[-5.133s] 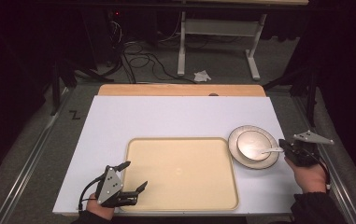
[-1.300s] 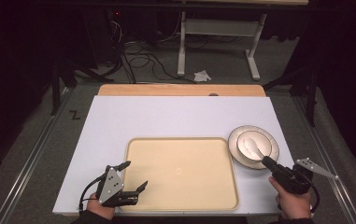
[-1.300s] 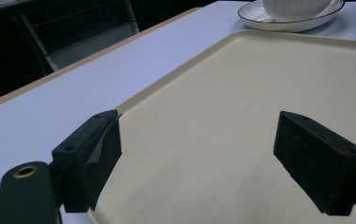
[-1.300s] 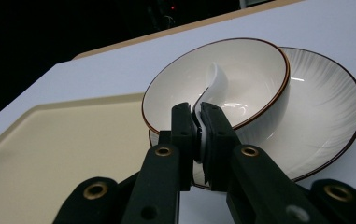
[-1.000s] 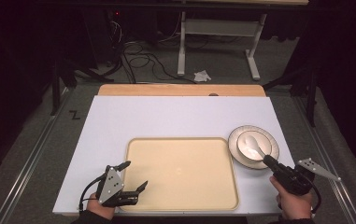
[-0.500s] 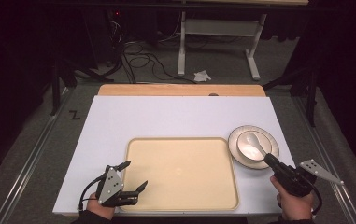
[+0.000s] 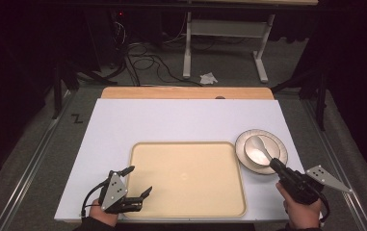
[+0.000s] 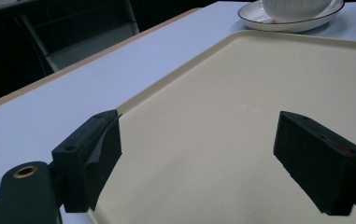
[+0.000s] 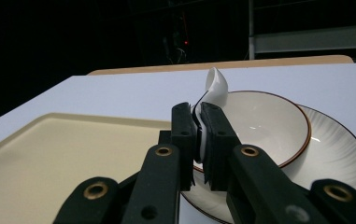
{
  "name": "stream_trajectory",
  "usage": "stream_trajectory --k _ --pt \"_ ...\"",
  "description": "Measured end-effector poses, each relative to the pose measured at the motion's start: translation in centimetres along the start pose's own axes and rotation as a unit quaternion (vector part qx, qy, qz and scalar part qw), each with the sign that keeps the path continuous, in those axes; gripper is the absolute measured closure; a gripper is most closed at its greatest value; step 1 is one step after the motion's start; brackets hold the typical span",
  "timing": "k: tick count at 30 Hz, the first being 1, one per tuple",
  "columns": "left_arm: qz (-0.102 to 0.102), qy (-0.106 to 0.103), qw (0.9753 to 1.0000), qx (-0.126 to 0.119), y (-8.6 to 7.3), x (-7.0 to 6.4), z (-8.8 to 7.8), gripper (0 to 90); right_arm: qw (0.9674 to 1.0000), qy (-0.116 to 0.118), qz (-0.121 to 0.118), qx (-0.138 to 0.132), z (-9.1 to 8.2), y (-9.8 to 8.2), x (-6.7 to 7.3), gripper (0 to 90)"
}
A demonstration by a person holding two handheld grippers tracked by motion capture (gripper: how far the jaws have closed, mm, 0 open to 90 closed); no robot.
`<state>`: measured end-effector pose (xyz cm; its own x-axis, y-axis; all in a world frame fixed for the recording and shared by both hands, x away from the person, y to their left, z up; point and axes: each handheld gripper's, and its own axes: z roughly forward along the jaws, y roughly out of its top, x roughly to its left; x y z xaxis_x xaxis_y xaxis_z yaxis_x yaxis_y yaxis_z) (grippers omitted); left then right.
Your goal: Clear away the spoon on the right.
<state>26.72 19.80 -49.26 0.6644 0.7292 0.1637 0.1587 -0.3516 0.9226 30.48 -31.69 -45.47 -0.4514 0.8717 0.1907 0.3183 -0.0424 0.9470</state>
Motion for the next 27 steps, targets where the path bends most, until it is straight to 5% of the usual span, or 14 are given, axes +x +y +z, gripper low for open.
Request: stream_trajectory --k 27 --pt "0.001 0.000 1.0000 0.001 0.0 0.0 0.1 15.9 0.9982 0.056 -0.023 0.004 1.3 -0.2 2.8 86.5"
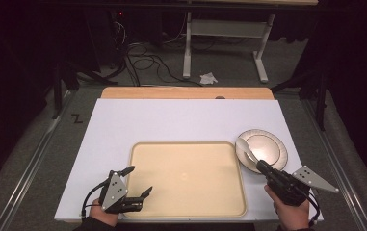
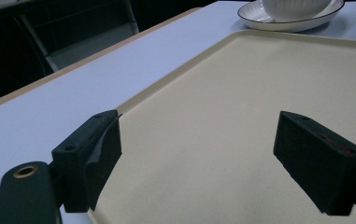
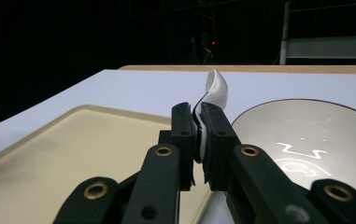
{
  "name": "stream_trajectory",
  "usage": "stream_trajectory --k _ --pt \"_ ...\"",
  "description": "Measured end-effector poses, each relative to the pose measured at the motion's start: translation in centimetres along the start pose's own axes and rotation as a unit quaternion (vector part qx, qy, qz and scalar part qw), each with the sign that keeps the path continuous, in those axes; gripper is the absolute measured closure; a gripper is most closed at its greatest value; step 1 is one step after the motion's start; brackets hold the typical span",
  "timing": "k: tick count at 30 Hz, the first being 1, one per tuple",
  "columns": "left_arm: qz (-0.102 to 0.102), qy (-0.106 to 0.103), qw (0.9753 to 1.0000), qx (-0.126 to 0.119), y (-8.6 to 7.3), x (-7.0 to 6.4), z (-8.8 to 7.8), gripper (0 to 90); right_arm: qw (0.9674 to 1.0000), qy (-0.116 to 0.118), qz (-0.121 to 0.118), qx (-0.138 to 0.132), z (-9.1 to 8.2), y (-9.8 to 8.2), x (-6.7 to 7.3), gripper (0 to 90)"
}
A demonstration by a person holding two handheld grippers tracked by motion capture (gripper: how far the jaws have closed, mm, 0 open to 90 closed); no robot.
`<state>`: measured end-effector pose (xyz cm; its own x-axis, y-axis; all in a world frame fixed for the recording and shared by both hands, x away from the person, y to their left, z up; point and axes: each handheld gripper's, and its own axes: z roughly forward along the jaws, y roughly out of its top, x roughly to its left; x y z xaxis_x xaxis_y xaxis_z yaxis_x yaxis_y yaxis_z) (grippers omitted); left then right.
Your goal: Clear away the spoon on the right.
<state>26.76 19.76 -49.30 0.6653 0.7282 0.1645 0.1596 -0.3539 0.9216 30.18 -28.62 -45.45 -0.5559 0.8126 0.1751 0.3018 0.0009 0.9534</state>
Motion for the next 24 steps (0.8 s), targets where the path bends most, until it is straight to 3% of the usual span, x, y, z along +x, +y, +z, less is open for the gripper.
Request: stream_trajectory --k 13,24 --pt "0.000 0.000 1.0000 -0.002 0.0 0.0 0.0 15.9 0.9991 0.031 -0.023 0.015 1.9 -0.1 2.2 86.5" --pt "0.003 -0.001 1.0000 0.000 0.0 0.0 0.0 15.9 0.9962 0.065 -0.049 0.030 4.0 -0.3 4.7 86.4"
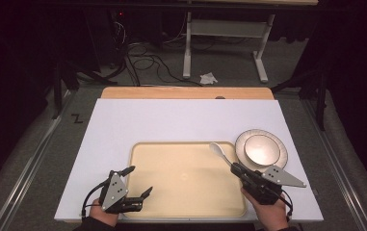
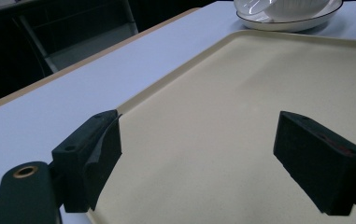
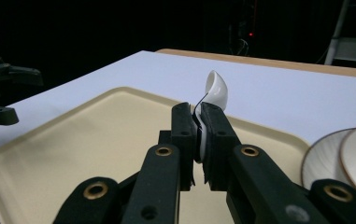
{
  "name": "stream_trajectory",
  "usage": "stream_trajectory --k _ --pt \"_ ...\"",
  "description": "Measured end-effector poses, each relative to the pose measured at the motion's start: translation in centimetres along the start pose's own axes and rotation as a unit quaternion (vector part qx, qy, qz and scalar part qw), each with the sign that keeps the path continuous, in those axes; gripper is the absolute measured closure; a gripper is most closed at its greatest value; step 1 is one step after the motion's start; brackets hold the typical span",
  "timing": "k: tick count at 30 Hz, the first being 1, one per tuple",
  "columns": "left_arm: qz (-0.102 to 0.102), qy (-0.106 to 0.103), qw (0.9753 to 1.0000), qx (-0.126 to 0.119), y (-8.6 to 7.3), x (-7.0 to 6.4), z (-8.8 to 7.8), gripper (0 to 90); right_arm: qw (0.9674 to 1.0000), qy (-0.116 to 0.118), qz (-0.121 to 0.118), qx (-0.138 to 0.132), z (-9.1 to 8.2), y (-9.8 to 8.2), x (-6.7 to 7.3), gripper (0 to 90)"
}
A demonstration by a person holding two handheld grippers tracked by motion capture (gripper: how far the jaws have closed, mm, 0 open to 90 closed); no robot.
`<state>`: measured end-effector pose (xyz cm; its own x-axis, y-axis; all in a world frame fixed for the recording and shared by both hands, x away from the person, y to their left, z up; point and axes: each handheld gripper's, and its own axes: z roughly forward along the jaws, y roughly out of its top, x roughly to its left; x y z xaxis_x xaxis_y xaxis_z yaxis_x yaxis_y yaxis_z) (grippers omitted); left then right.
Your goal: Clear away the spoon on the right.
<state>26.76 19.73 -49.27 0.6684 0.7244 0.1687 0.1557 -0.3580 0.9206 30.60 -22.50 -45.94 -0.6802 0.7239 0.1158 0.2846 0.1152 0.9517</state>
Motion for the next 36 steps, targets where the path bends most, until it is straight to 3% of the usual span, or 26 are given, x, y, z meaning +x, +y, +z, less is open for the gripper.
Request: stream_trajectory --k 13,36 --pt "0.000 0.000 1.0000 -0.001 0.0 0.0 -0.1 15.9 0.9993 0.032 -0.013 0.016 2.1 -0.1 1.9 86.4" --pt "-0.001 0.000 1.0000 -0.004 0.0 0.0 -0.2 15.9 0.9967 0.044 -0.014 0.067 3.8 -2.2 2.3 86.3"
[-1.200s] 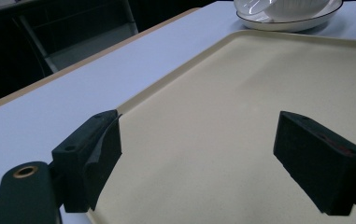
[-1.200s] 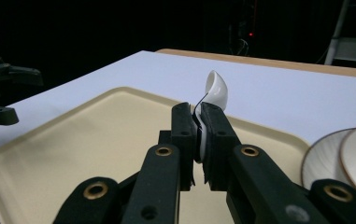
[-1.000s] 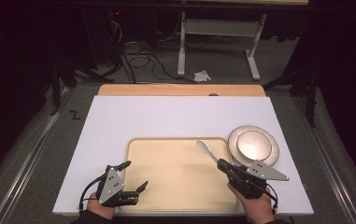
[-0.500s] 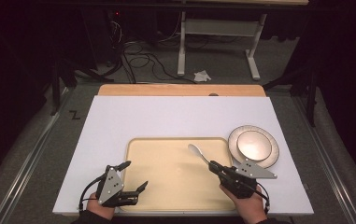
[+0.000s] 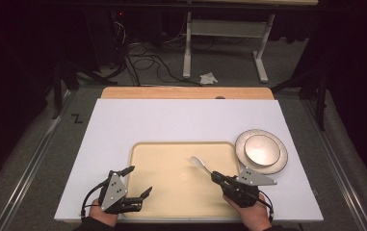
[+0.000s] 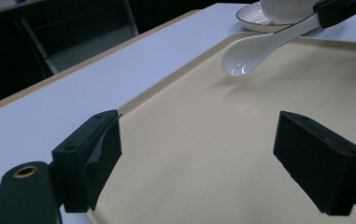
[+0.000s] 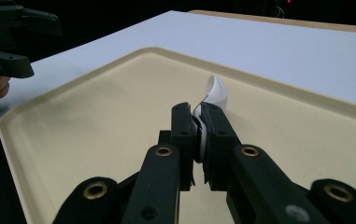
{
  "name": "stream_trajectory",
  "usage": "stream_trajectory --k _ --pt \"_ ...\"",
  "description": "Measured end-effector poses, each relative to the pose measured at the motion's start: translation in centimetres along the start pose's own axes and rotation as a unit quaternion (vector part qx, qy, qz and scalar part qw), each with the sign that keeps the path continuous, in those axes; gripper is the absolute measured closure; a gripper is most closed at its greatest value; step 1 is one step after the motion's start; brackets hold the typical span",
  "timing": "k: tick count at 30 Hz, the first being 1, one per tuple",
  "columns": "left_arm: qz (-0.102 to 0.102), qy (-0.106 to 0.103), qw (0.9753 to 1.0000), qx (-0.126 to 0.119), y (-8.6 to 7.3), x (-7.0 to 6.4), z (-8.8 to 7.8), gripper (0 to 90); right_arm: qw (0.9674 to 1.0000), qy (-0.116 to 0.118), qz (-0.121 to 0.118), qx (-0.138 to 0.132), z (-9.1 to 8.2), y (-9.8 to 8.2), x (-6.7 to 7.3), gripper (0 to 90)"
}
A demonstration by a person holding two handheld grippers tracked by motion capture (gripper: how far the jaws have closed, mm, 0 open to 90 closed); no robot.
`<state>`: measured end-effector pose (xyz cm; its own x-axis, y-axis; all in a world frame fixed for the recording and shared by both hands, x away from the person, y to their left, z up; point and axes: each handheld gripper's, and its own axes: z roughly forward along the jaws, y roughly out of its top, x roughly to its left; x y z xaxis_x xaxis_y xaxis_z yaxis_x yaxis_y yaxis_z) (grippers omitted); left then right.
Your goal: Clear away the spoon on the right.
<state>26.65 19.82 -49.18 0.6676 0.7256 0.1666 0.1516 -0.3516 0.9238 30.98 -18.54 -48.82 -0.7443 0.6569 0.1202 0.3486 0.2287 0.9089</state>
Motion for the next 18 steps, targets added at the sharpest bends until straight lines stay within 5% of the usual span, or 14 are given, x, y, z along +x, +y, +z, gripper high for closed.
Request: stream_trajectory --k 18 --pt "0.000 0.000 1.0000 0.000 0.00 0.01 -0.05 15.9 0.9998 0.000 -0.004 0.019 0.20 -0.71 0.20 86.0"
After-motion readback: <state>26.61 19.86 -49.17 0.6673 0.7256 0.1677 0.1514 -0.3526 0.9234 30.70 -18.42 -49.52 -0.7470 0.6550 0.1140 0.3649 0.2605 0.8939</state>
